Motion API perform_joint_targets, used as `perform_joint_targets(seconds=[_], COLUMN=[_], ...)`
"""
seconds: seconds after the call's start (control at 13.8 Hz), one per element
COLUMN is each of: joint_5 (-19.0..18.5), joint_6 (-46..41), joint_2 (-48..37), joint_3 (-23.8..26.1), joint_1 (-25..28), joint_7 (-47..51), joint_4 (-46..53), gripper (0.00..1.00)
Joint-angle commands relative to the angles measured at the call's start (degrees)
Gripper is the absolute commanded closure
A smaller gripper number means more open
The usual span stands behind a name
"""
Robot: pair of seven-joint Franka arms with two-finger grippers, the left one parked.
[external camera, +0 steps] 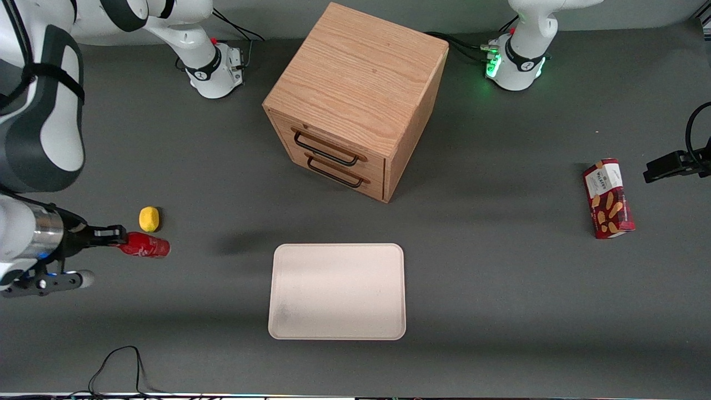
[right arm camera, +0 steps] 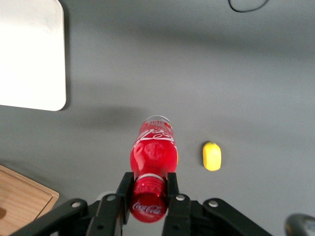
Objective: Place coke bottle on tray
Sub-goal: 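Lift the bottle with the right gripper and carry it toward the white tray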
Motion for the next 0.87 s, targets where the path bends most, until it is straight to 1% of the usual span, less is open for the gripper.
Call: perform_joint_targets(seconds=[0.0,0.15,0.29,0.51,0.73,0.8], joint_5=[-1.8,-1.7,-1.7,-1.7,-1.7,-1.7], joint_6=[-0.6,-0.6,-0.1,3.5,8.9,10.8], joint_2=[-0.6,0.1,0.3,3.1,6.1,7.5], joint_3=[0.4,1.0,3.2,7.2,8.8,10.8], joint_1=[0.4,0.3,0.5,1.9,4.8,5.0], joint_7=[0.9,0.9,1.1,10.5,17.8,21.5], joint_4=[0.1,0.7,0.9,1.6,1.9,2.0], gripper=[1.0,1.0,1.0,1.0,1.0,1.0])
